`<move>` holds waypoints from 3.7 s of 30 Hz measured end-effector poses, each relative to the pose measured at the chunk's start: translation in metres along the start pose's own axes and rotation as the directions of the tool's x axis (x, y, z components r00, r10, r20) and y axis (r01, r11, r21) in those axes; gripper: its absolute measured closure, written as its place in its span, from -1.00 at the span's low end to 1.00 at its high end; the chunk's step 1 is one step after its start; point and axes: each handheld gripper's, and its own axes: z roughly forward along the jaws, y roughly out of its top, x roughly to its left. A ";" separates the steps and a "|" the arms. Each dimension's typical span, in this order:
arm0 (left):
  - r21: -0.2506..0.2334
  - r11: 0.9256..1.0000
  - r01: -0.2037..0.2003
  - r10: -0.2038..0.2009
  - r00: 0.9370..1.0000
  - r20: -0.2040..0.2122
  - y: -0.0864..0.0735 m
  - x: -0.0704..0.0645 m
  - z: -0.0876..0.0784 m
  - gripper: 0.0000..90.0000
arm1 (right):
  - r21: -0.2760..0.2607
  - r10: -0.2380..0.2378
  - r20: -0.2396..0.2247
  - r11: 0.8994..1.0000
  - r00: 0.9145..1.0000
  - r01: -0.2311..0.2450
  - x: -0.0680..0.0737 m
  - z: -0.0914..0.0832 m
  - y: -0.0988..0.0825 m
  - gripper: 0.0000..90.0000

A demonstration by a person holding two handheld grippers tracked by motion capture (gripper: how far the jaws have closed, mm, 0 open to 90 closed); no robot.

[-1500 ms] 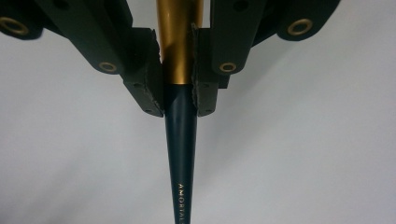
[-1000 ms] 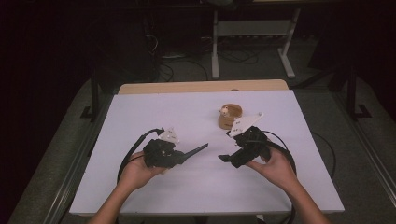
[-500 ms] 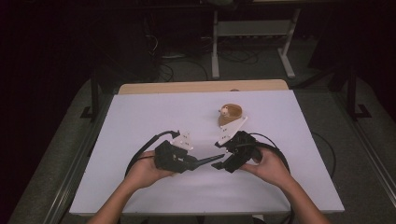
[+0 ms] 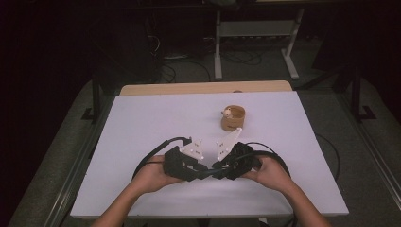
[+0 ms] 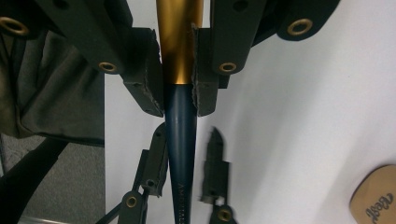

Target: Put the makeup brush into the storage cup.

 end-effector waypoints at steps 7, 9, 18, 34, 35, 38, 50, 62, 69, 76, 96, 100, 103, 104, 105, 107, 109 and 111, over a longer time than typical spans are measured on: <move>0.032 0.999 -0.045 0.044 0.999 0.026 0.000 -0.001 0.003 0.65 | 0.000 -0.011 -0.049 1.000 0.999 0.011 0.003 0.002 -0.003 0.67; 0.028 0.999 -0.031 0.030 0.999 0.037 0.000 -0.001 0.003 0.64 | -0.010 -0.008 -0.057 1.000 0.998 0.008 0.004 0.002 -0.005 0.67; 0.035 0.999 0.002 -0.003 0.999 0.045 -0.009 0.002 0.002 0.30 | -0.035 -0.008 -0.026 0.999 1.000 0.007 0.006 -0.006 -0.012 0.68; 0.095 0.996 0.004 -0.012 0.996 0.087 -0.021 0.007 0.007 0.54 | -0.053 -0.004 0.004 0.999 1.000 0.005 0.009 -0.008 -0.023 0.56; 0.095 0.996 0.004 -0.012 0.996 0.087 -0.021 0.007 0.007 0.54 | -0.053 -0.004 0.004 0.999 1.000 0.005 0.009 -0.008 -0.023 0.56; 0.133 0.991 -0.002 -0.006 0.998 0.061 -0.015 0.006 0.006 0.54 | -0.018 0.001 0.058 1.000 0.998 0.000 0.011 -0.002 -0.015 0.27; 0.185 0.983 -0.002 -0.006 0.999 0.045 -0.004 0.004 0.008 0.54 | 0.003 -0.035 0.052 0.999 0.998 0.035 0.012 0.008 0.008 0.51; 0.127 0.991 0.031 -0.039 0.997 0.062 -0.011 0.008 0.002 0.49 | -0.023 -0.042 0.039 0.999 0.998 0.043 0.014 0.015 -0.003 0.63; 0.143 0.989 0.031 -0.041 0.997 0.070 -0.010 0.007 0.004 0.54 | -0.006 -0.029 0.032 1.000 0.999 0.029 0.014 0.019 -0.001 0.52; 0.141 0.990 0.025 -0.036 0.997 0.073 -0.004 0.004 0.002 0.55 | 0.026 -0.037 0.033 0.999 0.999 0.036 0.018 0.024 0.007 0.59; 0.018 0.991 0.129 -0.129 0.991 0.032 -0.025 0.009 -0.008 0.04 | -0.040 0.009 0.114 0.999 0.993 -0.004 0.017 0.015 -0.009 0.61; 0.011 0.991 0.132 -0.133 0.990 0.038 -0.024 0.009 -0.005 0.03 | -0.046 -0.001 0.127 0.999 0.992 0.007 0.017 0.015 -0.008 0.61; 0.013 0.991 0.133 -0.133 0.990 0.044 -0.024 0.010 -0.003 0.02 | -0.057 -0.002 0.135 0.998 0.991 0.010 0.018 0.013 -0.008 0.61; 0.008 0.990 0.141 -0.141 0.989 0.047 -0.024 0.010 -0.002 0.02 | -0.058 0.001 0.132 0.998 0.991 0.007 0.018 0.013 -0.008 0.61; 0.007 0.989 0.145 -0.145 0.988 0.051 -0.024 0.010 -0.002 0.02 | -0.058 0.000 0.134 0.998 0.991 0.008 0.018 0.013 -0.008 0.61; 0.005 0.990 0.142 -0.142 0.989 0.051 -0.023 0.010 -0.001 0.02 | -0.056 -0.002 0.134 0.998 0.991 0.009 0.018 0.013 -0.008 0.61; 0.006 0.989 0.147 -0.147 0.988 0.055 -0.022 0.010 0.000 0.02 | -0.051 -0.009 0.133 0.999 0.991 0.016 0.018 0.014 -0.008 0.61; 0.004 0.990 0.142 -0.142 0.988 0.056 -0.021 0.010 0.001 0.03 | -0.054 -0.011 0.133 0.998 0.991 0.019 0.019 0.015 -0.007 0.61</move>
